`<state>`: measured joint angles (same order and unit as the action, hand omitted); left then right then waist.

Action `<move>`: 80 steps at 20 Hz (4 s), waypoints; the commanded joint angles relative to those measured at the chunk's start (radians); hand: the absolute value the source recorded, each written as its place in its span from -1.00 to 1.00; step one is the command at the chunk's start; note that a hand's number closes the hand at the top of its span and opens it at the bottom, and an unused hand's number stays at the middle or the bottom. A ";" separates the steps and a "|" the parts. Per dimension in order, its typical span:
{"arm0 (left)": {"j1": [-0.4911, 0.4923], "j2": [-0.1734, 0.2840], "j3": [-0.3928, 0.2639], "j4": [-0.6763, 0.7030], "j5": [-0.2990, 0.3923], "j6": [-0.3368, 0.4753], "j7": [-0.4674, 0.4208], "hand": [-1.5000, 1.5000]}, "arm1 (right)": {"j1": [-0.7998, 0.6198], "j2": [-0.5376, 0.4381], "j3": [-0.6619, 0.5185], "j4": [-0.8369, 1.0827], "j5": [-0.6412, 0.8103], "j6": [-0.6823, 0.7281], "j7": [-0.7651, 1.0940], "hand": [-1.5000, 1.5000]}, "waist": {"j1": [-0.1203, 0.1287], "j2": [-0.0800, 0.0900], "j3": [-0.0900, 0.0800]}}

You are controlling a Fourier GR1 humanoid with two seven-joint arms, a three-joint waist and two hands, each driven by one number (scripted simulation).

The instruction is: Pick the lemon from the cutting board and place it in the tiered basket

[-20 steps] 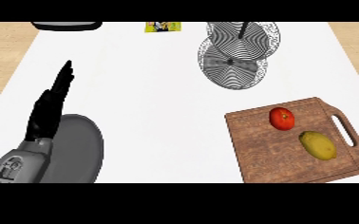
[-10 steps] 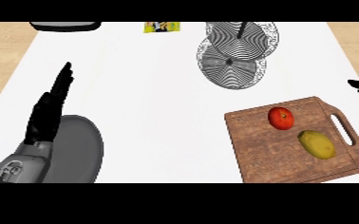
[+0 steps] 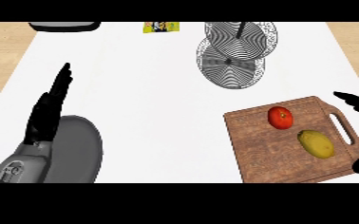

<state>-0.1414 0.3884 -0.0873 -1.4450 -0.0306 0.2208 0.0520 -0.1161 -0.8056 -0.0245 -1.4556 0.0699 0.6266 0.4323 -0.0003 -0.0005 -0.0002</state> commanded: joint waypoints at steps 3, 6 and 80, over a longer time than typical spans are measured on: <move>-0.005 -0.005 0.058 0.032 -0.008 -0.055 -0.013 0.00 | 0.037 0.034 -0.001 -0.024 0.143 0.015 -0.072 -1.00 | 0.000 0.001 0.000; -0.044 -0.037 0.070 0.109 -0.025 -0.044 -0.058 0.00 | 0.095 0.070 0.004 -0.155 0.181 -0.024 0.007 -1.00 | -0.006 0.001 0.000; -0.105 -0.183 0.075 -0.042 -0.186 -0.243 -0.005 0.00 | -0.698 0.569 -0.233 0.196 1.208 -0.812 0.773 1.00 | 0.239 0.060 -0.020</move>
<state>-0.2289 0.2136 0.0062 -1.4864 -0.2116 -0.0137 0.0443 -0.6978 -0.2099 -0.2706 -1.2716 1.1282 -0.0747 1.0434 0.2118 0.0582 -0.0139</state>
